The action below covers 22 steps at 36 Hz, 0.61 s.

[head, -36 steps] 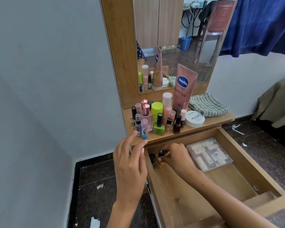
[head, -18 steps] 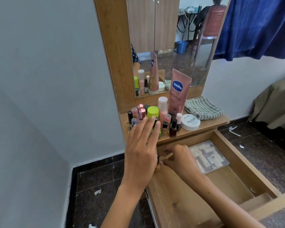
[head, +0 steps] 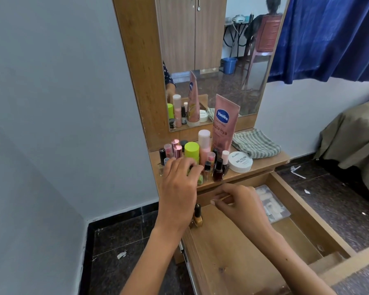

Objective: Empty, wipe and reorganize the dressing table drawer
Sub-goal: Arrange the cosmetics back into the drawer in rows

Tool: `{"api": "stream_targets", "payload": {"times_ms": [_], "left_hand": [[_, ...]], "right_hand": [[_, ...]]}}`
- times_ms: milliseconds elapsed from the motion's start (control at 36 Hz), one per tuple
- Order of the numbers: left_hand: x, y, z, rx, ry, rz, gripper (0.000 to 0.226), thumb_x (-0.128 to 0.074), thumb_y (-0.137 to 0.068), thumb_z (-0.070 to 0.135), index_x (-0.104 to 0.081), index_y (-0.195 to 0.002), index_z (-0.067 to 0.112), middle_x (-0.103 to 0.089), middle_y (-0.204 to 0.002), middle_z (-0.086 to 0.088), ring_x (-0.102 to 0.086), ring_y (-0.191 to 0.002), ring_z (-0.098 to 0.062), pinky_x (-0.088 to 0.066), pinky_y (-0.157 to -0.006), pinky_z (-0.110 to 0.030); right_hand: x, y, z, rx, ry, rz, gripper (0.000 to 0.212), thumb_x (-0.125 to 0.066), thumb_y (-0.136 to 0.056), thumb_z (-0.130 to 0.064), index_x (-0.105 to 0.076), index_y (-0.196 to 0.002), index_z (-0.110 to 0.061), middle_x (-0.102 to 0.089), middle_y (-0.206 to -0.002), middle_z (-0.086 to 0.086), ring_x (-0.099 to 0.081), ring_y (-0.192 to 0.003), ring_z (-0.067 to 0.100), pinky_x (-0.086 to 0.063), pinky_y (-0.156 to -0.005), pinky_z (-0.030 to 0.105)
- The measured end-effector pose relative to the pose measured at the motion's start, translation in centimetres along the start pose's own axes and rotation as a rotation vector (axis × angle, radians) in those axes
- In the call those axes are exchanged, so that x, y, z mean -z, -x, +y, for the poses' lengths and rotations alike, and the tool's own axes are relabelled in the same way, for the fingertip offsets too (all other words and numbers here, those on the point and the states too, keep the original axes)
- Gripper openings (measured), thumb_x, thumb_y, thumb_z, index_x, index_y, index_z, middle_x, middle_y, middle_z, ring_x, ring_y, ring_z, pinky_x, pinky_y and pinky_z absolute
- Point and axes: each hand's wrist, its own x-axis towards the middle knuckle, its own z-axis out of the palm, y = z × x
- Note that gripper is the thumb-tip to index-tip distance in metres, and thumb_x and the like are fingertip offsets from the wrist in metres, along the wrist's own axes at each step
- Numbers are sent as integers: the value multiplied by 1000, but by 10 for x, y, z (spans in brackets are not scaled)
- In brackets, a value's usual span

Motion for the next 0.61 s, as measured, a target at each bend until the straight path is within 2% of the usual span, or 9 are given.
{"api": "stream_targets", "payload": {"times_ms": [56,83,194,278,361,444,528,611], "left_hand": [[3,1,-2,9,50,-2,27,-78,-72,2,-71,-97,8,-64,-95,-6,-59,-92,-22,-50,-79,-33],[4,1,-2,6,73,-8,25,-78,-72,2,-71,-95,9,-64,-94,-5,-59,-91,-21,-49,-77,-30],[13,7,0,-27,137,-10,18,-75,-74,1,-69,-90,9,-63,-92,-5,-59,-90,-21,-48,-76,-28],[17,12,5,-77,183,-14,19,-71,-74,2,-68,-91,9,-63,-92,-5,-57,-88,-20,-49,-74,-29],[15,19,10,-116,230,-25,15,-65,-79,5,-67,-93,10,-62,-94,-5,-55,-89,-17,-51,-71,-28],[12,26,13,-101,303,-36,15,-53,-89,14,-66,-95,10,-61,-95,-3,-55,-90,-16,-50,-72,-31],[12,32,14,-61,322,-34,25,-52,-92,20,-66,-111,12,-64,-104,0,-58,-99,-14,-49,-83,-29],[18,37,11,-9,291,3,28,-55,-91,21,-65,-117,17,-64,-113,4,-55,-107,-9,-39,-94,-22]], "right_hand": [[1,0,-2,15,-16,25,10,-74,-81,-28,-68,-87,-33,-68,-75,-20,-62,-73,-5,-55,-70,26],[2,-1,-3,24,-31,42,11,-74,-80,-30,-68,-89,-33,-68,-76,-21,-63,-73,-5,-55,-70,25],[4,-1,-11,117,-120,142,25,-79,-75,-33,-69,-97,-31,-69,-88,-20,-65,-78,-4,-56,-70,26],[7,-1,-20,233,-138,144,29,-78,-74,-25,-69,-102,-28,-66,-98,-18,-63,-88,-2,-54,-74,25],[7,0,-21,269,-138,91,24,-76,-73,-17,-70,-94,-26,-66,-92,-17,-62,-84,2,-53,-69,29],[6,1,-16,251,-135,70,19,-75,-71,-19,-67,-84,-30,-64,-78,-19,-61,-75,0,-51,-62,24],[2,3,-7,184,-122,62,17,-74,-70,-21,-66,-82,-31,-65,-72,-18,-63,-70,1,-51,-62,24],[-3,0,7,51,-65,29,16,-81,-70,-29,-69,-80,-28,-66,-70,-15,-62,-67,-1,-51,-64,21]]}}
